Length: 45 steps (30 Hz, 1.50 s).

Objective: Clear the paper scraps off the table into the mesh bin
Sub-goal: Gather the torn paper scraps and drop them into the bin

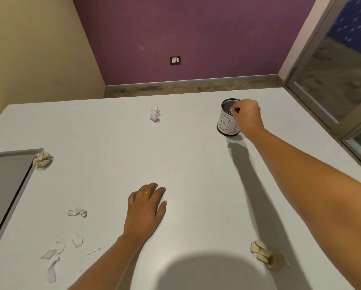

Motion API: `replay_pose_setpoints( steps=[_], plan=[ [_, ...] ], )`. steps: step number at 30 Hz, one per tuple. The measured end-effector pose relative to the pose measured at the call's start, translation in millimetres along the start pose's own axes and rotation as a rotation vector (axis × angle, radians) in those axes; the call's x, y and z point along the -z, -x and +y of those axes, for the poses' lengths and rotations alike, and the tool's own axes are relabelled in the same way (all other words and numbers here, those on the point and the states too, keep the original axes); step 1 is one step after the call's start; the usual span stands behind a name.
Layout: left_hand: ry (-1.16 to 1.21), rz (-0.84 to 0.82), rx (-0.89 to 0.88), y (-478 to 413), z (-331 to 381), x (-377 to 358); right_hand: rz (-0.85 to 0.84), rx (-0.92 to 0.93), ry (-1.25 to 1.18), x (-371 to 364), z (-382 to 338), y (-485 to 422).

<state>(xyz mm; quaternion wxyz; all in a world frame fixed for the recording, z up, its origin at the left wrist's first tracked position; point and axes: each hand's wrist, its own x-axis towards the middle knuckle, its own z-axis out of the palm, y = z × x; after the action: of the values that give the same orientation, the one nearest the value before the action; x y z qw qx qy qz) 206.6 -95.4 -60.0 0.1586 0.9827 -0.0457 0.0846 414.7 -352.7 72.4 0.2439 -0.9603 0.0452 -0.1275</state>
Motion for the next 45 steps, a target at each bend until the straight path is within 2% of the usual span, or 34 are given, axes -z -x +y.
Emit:
replay_pose_setpoints(
  steps=[10,17,22,28,35,40,42,45],
  plan=[
    [-0.001,0.032,0.027,-1,-2,-7,-0.031,-0.164,-0.128,-6,13,-48],
    [0.008,0.024,0.027,2,-1,-4,0.091,-0.169,-0.181,-5,16,-36],
    [0.066,-0.035,0.064,10,2,-5,0.079,-0.135,-0.269,-7,6,-3],
    [0.072,-0.129,0.109,30,6,-5,-0.106,-0.051,-0.321,-30,-4,76],
    [0.071,-0.275,0.138,65,12,17,-0.370,-0.075,-0.402,-55,-16,181],
    [0.140,-0.283,0.167,115,4,39,-0.479,-0.038,-0.435,-67,-45,251],
    [0.140,-0.269,0.168,138,-5,47,-0.565,0.009,-0.410,-71,-59,276],
    [0.157,-0.187,0.202,172,-20,58,-0.729,0.223,-0.301,-81,-76,305]
  ],
)
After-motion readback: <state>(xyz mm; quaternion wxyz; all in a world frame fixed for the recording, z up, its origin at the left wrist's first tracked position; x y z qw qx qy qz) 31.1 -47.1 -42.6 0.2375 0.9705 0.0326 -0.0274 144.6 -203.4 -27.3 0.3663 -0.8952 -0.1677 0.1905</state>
